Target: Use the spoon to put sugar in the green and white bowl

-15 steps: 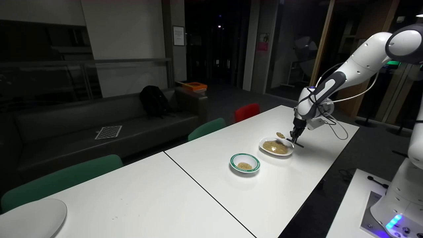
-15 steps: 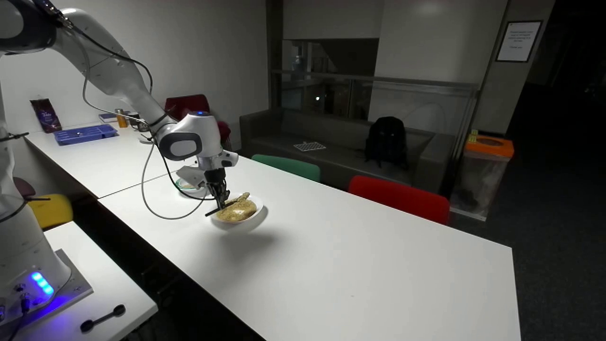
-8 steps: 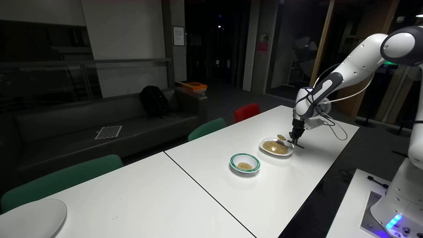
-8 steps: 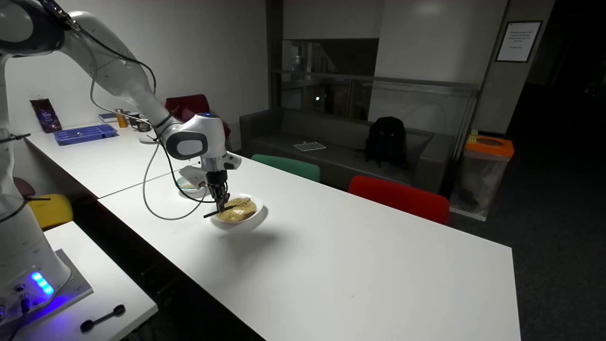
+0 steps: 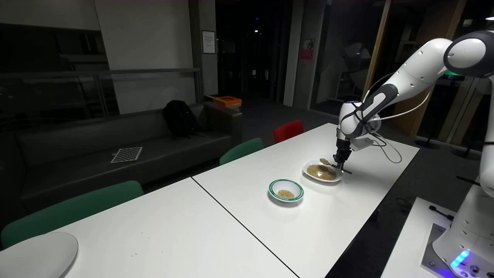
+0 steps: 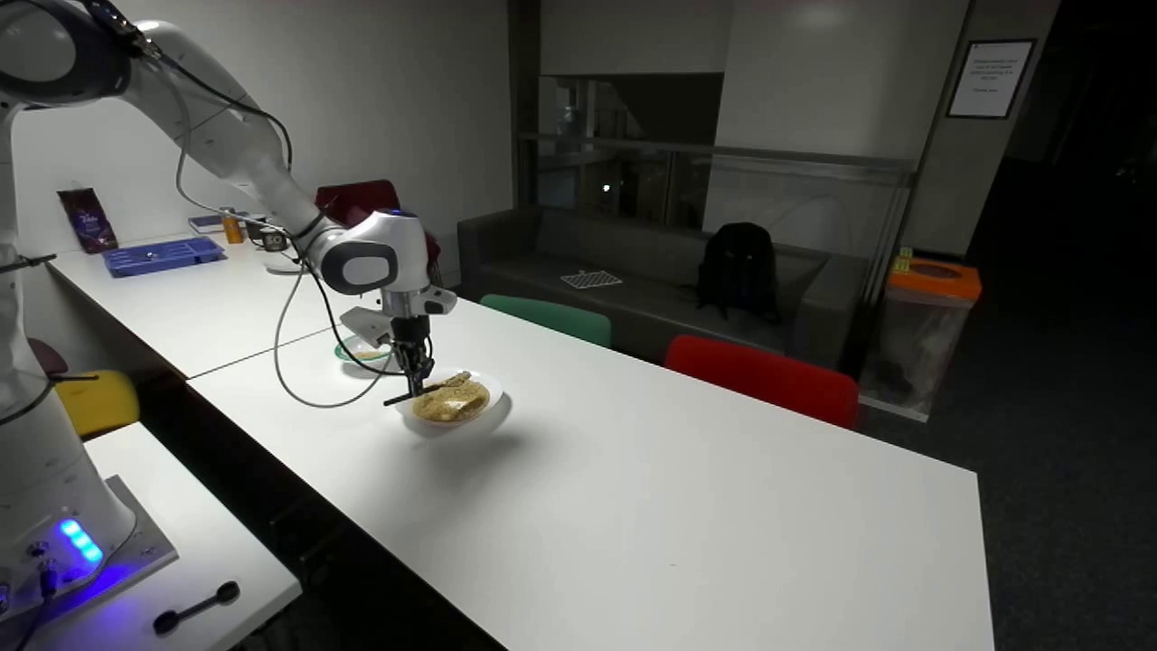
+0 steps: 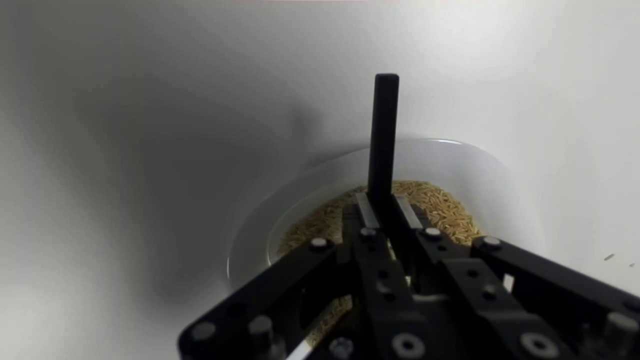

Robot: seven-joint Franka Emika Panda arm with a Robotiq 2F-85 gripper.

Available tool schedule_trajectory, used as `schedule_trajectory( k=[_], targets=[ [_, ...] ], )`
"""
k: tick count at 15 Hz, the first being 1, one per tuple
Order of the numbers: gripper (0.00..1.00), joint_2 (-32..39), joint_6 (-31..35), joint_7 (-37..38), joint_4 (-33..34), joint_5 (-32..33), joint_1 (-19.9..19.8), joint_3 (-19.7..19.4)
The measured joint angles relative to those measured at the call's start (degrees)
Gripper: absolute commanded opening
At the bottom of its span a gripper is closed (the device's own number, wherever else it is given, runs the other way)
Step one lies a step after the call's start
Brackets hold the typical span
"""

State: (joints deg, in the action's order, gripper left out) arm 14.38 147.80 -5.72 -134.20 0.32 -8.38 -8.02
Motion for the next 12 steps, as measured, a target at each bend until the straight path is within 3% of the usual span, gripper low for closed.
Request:
schedule_trajectory(
  k=[12],
  targets=[
    [0.03,-0.21,-2.38,4.46,0.06,4.08,5.54,1.44]
  ],
)
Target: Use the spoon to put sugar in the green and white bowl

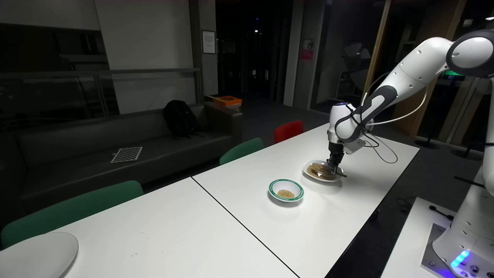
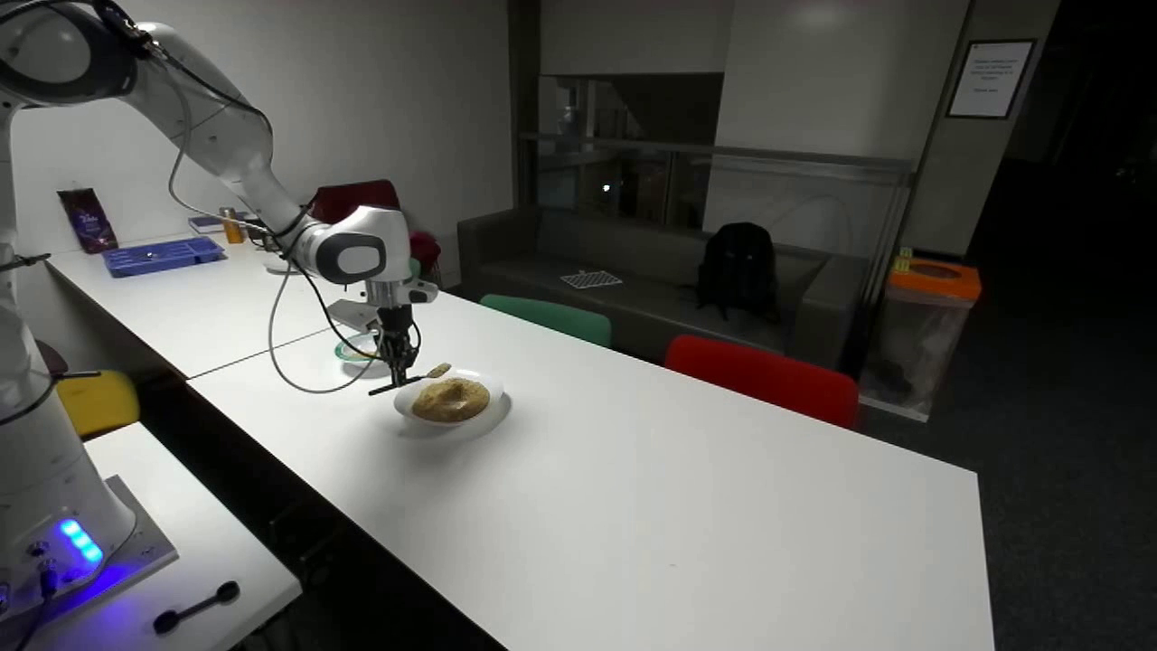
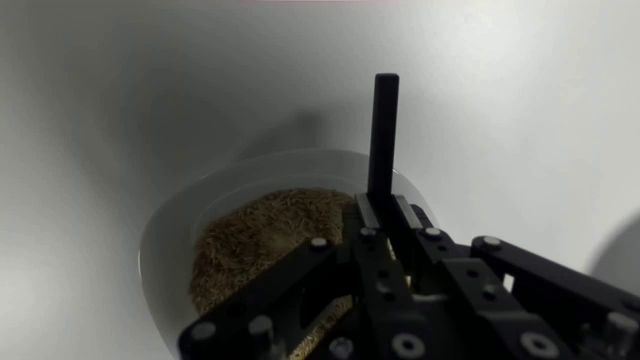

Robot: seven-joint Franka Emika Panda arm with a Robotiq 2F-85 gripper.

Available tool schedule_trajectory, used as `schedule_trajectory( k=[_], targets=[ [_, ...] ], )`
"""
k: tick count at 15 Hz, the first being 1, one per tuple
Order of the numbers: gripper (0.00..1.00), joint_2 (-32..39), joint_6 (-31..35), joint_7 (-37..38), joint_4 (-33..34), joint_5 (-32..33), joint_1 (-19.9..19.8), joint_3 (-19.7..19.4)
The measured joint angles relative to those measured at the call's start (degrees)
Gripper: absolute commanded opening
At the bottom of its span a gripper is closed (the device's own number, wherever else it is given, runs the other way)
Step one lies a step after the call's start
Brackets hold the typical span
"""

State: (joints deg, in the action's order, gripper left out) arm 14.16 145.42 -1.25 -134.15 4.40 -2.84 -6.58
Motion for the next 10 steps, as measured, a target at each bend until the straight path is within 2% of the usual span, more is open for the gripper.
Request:
schedule_trajectory(
  k=[7,8,10],
  targets=[
    [0.03,-1.21,-1.80,-0.01,0.69,-0.21,-0.14,0.71],
    [0.12,-1.51,-1.80,-0.02,0.69,-0.30,-0.26,0.70],
    [0.12,-2.07,-1.80,-0.02,0.69,-0.36,-0.41,0.63]
  ],
)
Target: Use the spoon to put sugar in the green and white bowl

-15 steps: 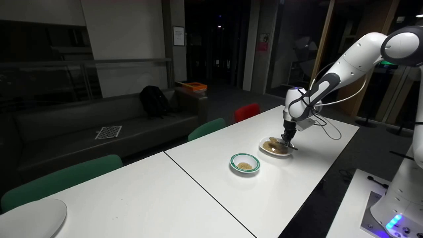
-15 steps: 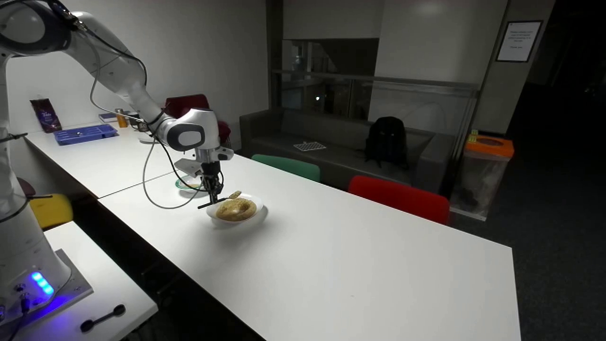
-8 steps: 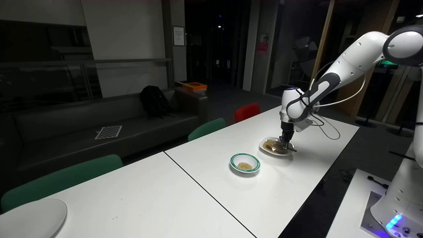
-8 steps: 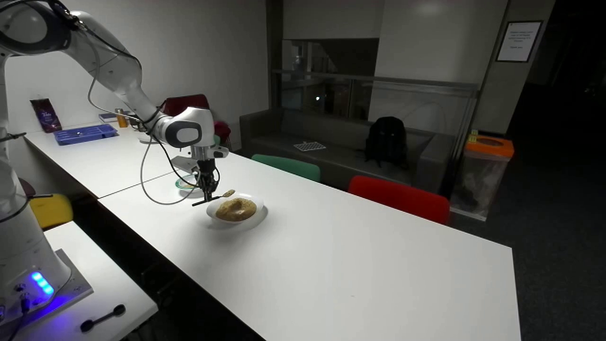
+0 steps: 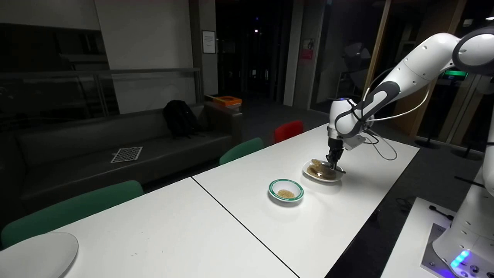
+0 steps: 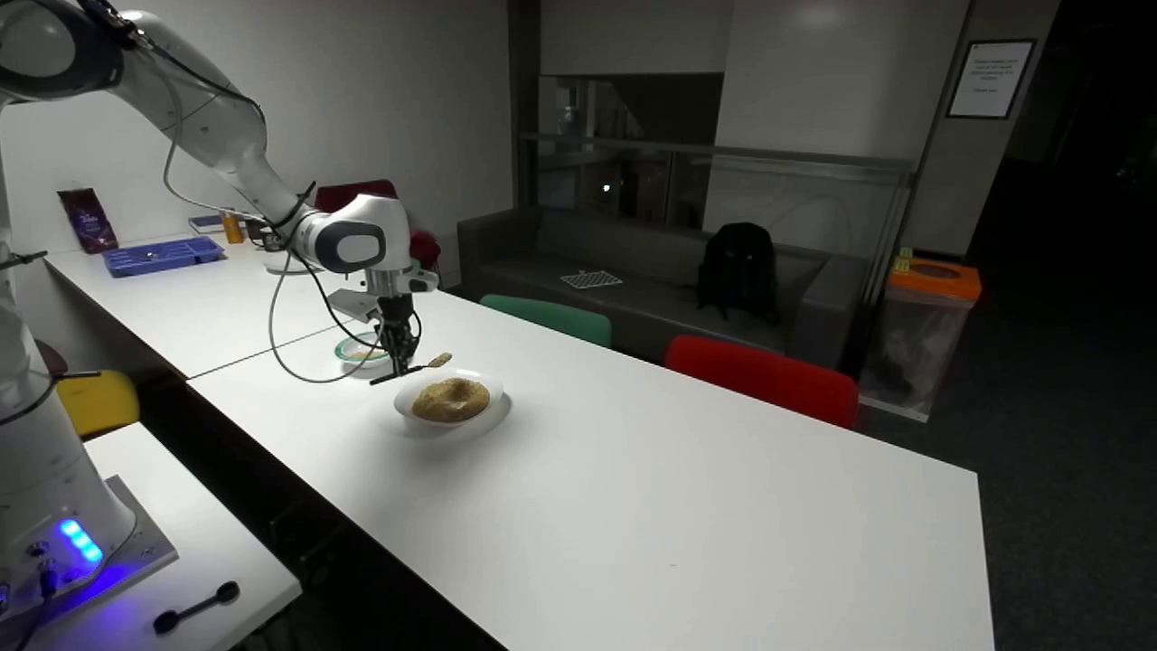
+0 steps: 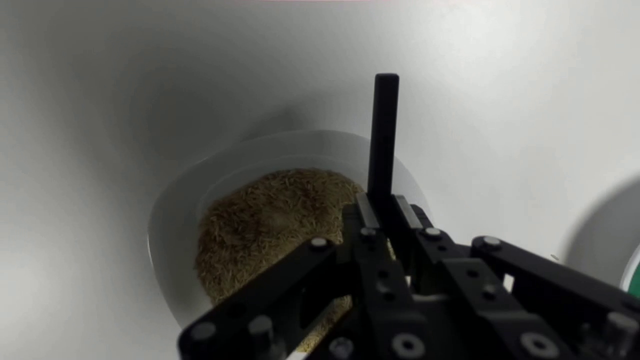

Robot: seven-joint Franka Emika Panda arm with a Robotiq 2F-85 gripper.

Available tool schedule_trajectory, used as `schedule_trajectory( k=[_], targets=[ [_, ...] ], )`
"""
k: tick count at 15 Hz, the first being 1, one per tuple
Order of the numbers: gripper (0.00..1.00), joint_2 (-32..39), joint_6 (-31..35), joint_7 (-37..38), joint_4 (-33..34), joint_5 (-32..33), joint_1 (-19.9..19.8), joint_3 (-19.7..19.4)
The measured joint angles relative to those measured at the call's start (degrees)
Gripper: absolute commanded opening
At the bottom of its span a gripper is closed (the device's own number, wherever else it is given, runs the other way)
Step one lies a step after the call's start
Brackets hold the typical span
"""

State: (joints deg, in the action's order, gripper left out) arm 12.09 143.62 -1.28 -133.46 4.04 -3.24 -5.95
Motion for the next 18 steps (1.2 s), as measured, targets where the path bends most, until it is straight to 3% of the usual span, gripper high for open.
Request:
schedule_trajectory(
  k=[18],
  targets=[
    [0.12,-0.43,0.00,0.00,-0.03,-0.01,-0.13,0.00]
  ],
)
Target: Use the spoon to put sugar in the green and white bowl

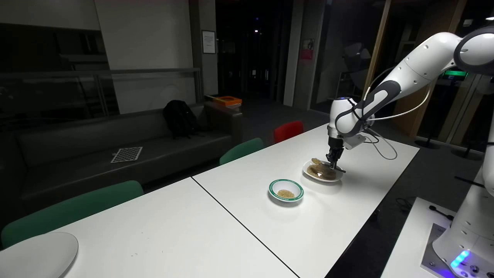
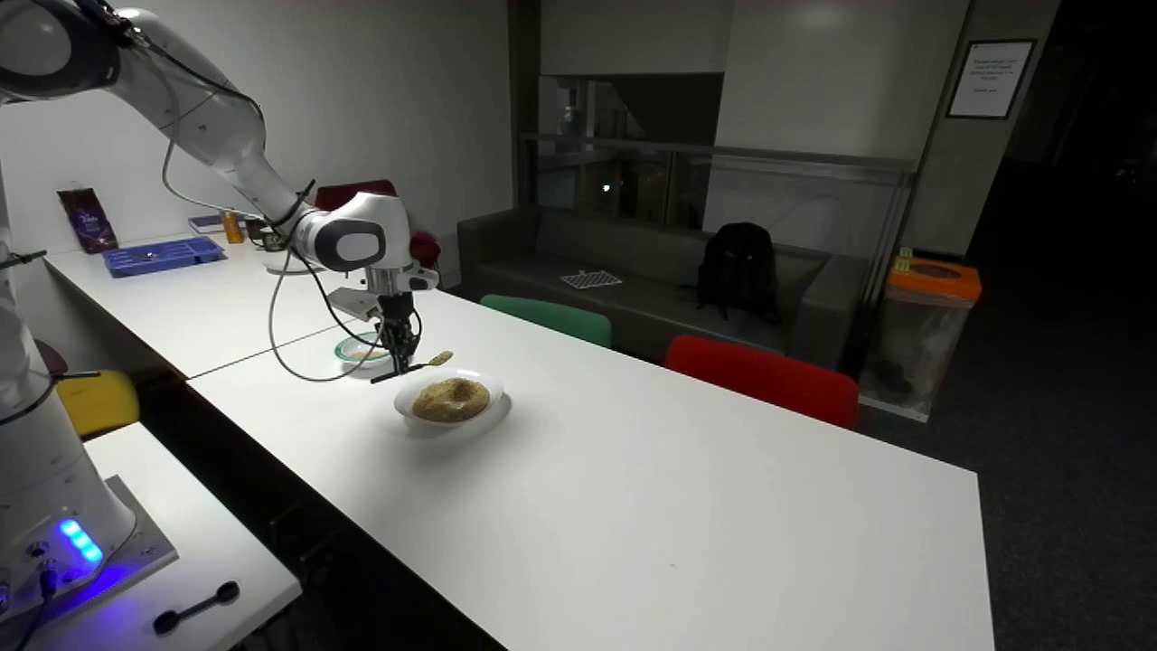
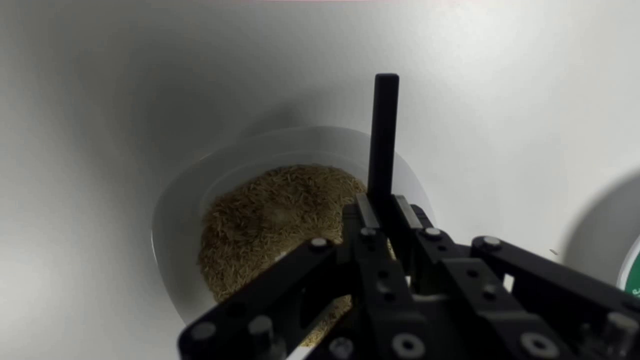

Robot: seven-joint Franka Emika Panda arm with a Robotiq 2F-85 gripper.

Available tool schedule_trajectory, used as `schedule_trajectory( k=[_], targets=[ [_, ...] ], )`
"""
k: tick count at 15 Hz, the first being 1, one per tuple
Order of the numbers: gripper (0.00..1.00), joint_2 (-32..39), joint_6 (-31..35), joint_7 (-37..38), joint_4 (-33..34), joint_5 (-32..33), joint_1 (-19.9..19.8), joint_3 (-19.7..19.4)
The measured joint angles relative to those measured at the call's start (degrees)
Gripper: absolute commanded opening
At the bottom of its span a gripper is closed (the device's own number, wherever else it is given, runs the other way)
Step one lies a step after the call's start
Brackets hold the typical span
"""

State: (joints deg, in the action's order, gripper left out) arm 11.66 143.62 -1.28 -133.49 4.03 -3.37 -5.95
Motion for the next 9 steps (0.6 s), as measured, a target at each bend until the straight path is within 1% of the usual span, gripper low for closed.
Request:
schedule_trajectory(
  k=[3,4,9],
  targets=[
    [0.12,0.00,0.00,0.00,0.00,0.00,0.00,0.00],
    [0.03,0.00,0.00,0.00,0.00,0.00,0.00,0.00],
    [0.03,0.53,0.00,0.00,-0.01,0.01,0.06,0.18]
  ],
)
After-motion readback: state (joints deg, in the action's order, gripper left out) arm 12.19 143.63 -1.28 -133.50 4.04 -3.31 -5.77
